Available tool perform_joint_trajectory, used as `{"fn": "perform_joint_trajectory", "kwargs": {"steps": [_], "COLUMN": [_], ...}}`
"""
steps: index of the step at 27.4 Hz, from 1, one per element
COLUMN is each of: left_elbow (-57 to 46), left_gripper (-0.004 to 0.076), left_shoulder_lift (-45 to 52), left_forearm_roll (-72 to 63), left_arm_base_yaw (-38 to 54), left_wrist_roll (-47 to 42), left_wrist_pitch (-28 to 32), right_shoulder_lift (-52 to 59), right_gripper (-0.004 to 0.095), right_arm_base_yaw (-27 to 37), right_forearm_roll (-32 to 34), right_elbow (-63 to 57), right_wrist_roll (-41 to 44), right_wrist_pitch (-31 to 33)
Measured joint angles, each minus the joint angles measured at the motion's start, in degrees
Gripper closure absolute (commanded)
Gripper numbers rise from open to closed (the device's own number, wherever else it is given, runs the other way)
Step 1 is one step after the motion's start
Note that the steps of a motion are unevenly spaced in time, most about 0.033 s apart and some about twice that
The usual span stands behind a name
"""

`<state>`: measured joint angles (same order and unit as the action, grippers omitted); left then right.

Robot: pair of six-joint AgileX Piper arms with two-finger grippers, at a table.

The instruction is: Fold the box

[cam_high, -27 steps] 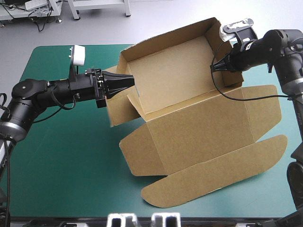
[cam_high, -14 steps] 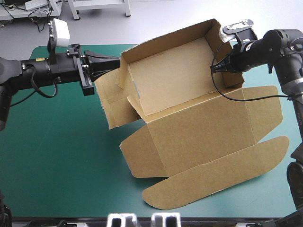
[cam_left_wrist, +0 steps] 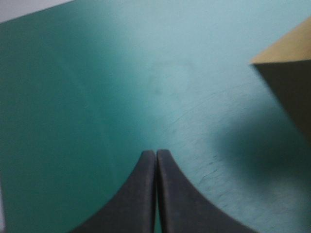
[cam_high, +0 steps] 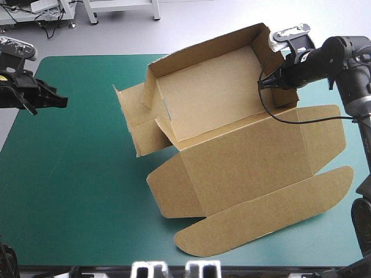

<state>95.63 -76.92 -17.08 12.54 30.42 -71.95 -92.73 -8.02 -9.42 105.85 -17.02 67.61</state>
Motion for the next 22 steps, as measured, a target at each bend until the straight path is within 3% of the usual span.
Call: {"fn": "perform_joint_trajectory", "kwargs": {"steps": [5, 14, 18, 22], "left_elbow": [-3.4, -14.0, -19.7, -23.7], "left_gripper": [0.0731, 0.0731, 0.0731, 0.0731], "left_shoulder_lift": [0.1, -3.2, -6.4, -11.2], "left_forearm_roll": [8.0, 6.4, -1.9, -17.8], "left_arm_base_yaw": [0.0, 0.0, 0.0, 0.0], "left_wrist_roll": [-4.4, -5.4, -4.5, 3.7], "left_wrist_pitch": [0.3, 4.0, 8.3, 8.3], "right_shoulder_lift": [0.0, 0.0, 0.0, 0.0], "right_gripper": [0.0928, 0.0928, 0.0928, 0.0928], "right_arm_base_yaw": [0.0, 0.0, 0.0, 0.0], "right_forearm_roll": [0.0, -2.2, -2.6, -2.7], "right_elbow": [0.0, 0.0, 0.0, 0.0], "right_wrist_roll": [0.0, 0.0, 0.0, 0.0], "right_wrist_pitch": [0.0, 0.0, 0.0, 0.0]}}
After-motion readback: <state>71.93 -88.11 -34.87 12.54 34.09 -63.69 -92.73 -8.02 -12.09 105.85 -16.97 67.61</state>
